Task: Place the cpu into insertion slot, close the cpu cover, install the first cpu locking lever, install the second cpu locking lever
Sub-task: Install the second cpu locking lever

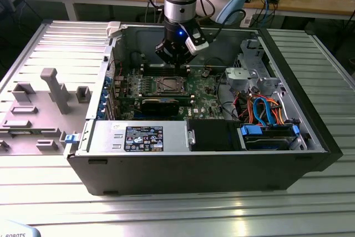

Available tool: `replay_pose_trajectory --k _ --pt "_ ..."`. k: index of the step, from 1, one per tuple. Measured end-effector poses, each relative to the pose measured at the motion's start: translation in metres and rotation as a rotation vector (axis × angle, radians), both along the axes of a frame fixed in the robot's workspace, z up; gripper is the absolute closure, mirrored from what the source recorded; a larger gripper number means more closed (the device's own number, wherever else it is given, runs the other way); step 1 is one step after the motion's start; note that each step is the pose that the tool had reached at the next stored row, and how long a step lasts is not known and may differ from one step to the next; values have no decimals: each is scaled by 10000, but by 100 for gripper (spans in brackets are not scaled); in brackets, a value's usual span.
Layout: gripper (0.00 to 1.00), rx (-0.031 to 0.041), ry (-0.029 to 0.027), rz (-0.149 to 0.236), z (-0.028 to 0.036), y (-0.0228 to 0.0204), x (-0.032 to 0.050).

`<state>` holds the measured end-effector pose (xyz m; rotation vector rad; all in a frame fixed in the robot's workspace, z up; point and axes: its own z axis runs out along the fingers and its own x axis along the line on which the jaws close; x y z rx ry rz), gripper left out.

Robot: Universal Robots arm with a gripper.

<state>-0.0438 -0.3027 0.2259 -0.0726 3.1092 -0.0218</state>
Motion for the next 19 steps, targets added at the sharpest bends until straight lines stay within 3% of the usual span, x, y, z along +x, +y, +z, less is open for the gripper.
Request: replay_pose_trajectory --k 16,19 --pt "89 -3 2 1 2 -18 0" --pt "89 -2 2 1 28 -18 0"
